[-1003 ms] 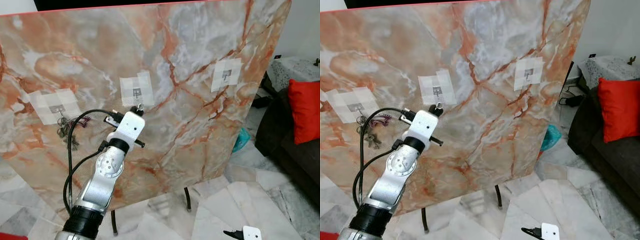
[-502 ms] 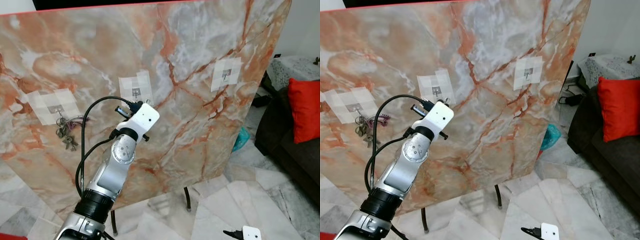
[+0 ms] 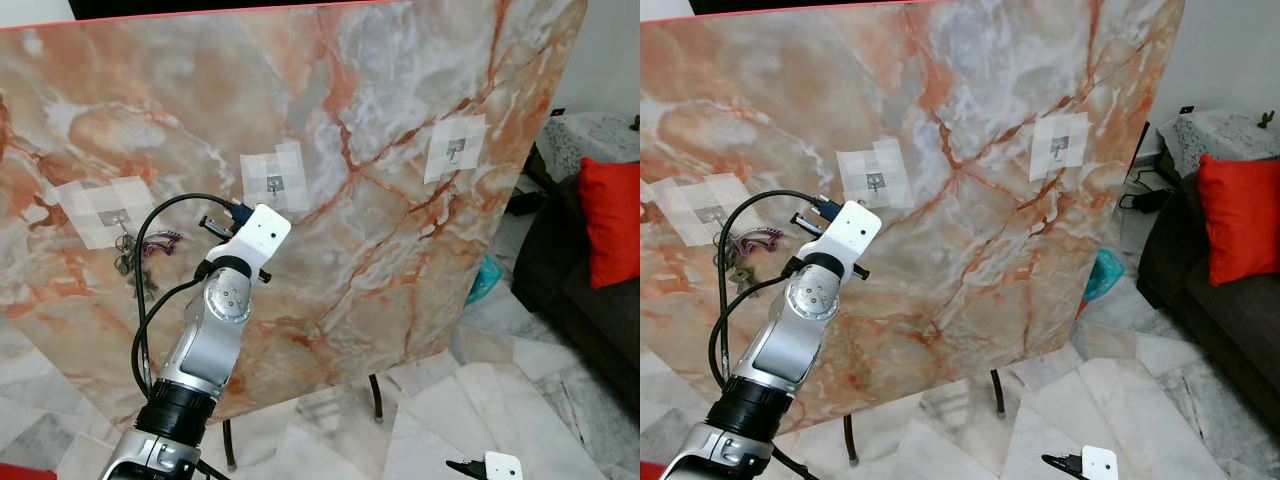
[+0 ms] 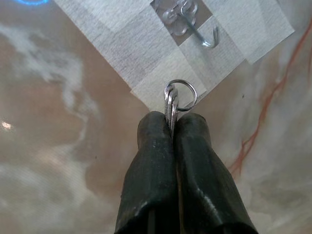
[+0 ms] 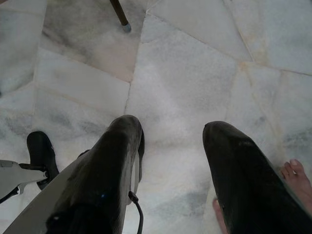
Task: Hang keys on a hook
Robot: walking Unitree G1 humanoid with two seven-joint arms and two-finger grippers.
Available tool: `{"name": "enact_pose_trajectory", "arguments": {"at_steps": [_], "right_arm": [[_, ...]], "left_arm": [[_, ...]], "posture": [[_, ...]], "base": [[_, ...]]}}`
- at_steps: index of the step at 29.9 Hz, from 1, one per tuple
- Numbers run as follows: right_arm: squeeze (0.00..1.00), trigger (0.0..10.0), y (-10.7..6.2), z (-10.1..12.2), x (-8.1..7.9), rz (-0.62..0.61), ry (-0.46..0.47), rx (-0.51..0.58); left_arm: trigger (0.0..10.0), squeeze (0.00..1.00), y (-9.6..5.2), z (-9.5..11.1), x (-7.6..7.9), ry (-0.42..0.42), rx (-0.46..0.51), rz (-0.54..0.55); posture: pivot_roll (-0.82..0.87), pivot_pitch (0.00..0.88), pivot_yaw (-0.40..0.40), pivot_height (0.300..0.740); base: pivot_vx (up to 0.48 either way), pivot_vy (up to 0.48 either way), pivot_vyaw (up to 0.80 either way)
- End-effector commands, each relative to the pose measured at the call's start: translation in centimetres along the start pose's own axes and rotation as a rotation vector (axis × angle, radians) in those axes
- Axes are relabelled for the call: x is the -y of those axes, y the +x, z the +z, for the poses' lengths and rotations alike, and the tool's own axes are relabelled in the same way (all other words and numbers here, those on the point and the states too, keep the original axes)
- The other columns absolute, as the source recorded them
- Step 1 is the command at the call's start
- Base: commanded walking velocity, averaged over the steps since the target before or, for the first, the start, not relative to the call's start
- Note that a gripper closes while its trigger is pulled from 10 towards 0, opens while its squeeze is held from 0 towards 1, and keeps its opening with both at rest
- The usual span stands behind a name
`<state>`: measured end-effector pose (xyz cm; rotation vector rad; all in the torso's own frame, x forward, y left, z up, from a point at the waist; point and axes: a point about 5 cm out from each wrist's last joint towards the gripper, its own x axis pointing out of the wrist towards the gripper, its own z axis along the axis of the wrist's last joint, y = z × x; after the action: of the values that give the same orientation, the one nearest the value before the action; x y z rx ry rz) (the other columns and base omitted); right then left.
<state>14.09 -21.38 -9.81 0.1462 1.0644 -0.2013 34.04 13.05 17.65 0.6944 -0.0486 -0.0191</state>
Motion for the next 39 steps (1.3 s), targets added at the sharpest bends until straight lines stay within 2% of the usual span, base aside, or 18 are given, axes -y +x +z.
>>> {"name": "enact_pose_trajectory", "arguments": {"at_steps": [1,8,10,11,13,27,39], "right_arm": [[0.00,10.0,0.0,0.1,0.0,-0.003,-0.002,0.006],[0.00,10.0,0.0,0.1,0.0,-0.003,0.000,0.006],[0.00,10.0,0.0,0.1,0.0,-0.002,-0.002,0.006],[0.00,10.0,0.0,0.1,0.0,-0.002,-0.002,0.006],[0.00,10.0,0.0,0.1,0.0,-0.001,-0.003,0.006],[0.00,10.0,0.0,0.1,-0.1,-0.002,0.001,0.006],[0.00,10.0,0.0,0.2,0.0,-0.004,0.002,0.008]], "left_arm": [[10.0,0.00,0.1,0.4,-0.4,0.005,0.003,0.023],[10.0,0.00,-0.2,0.5,-0.4,0.001,0.000,0.020],[10.0,0.00,-0.3,1.0,-0.4,-0.016,0.033,0.002],[10.0,0.00,-0.4,1.9,0.1,-0.020,0.095,-0.043],[10.0,0.00,-0.5,2.2,0.2,0.004,0.115,-0.049],[10.0,0.00,-0.6,2.3,0.3,0.038,0.111,-0.057],[10.0,0.00,-0.2,2.0,-0.2,0.046,0.063,-0.025]], "posture": [[0.05,0.000,-0.035,0.740],[0.06,0.000,-0.035,0.740],[0.06,0.000,-0.035,0.740],[0.06,0.000,-0.035,0.740],[0.06,0.000,-0.034,0.740],[0.05,0.000,-0.030,0.740],[0.05,0.000,-0.032,0.740]], "base": [[0.000,0.000,0.00],[0.000,0.000,0.00],[0.000,0.000,0.00],[0.000,0.000,0.00],[0.000,0.000,0.00],[0.000,0.000,0.00],[0.000,0.000,0.00]]}}
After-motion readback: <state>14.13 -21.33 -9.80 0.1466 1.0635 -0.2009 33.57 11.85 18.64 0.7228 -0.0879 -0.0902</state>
